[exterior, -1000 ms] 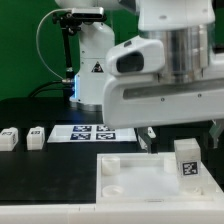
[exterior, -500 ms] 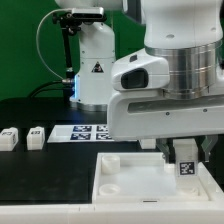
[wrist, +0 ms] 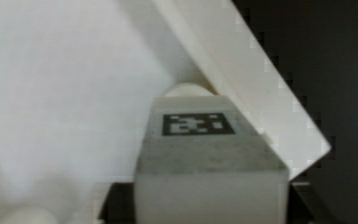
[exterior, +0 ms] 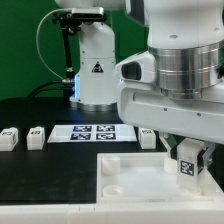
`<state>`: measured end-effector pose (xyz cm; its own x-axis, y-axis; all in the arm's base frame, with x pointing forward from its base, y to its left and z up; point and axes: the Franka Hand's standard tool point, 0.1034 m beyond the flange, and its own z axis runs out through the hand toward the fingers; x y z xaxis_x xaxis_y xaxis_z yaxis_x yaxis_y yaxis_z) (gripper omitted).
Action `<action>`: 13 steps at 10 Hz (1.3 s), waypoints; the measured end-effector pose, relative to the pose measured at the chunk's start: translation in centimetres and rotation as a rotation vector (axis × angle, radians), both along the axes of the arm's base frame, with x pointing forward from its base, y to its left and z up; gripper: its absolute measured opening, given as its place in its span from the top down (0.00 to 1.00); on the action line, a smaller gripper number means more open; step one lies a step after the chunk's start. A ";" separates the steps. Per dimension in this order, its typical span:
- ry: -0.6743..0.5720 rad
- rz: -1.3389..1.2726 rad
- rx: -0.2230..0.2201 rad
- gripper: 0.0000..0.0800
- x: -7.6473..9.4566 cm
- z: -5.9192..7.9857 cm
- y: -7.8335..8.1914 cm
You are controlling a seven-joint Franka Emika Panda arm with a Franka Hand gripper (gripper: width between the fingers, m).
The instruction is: Assemble one leg
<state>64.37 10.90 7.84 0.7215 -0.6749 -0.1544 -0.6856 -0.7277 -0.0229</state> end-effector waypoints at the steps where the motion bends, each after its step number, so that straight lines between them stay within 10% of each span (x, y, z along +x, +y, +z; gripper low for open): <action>1: 0.000 -0.139 -0.012 0.63 0.1 0.0 -0.1; 6: -0.006 -0.736 -0.025 0.63 -0.2 0.0 -0.3; 7: -0.014 -0.678 -0.024 0.63 -0.2 0.0 -0.3; 9: -0.018 -0.632 -0.023 0.33 -0.3 -0.1 0.0; 13: -0.072 -0.134 -0.016 0.19 -1.0 -0.3 1.2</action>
Offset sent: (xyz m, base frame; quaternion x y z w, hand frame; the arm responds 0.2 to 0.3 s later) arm -0.0076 0.0097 -0.0141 0.0617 0.0069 0.3402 0.9383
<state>63.36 12.09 7.53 0.6336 -0.7680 -0.0939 -0.7736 -0.6303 -0.0649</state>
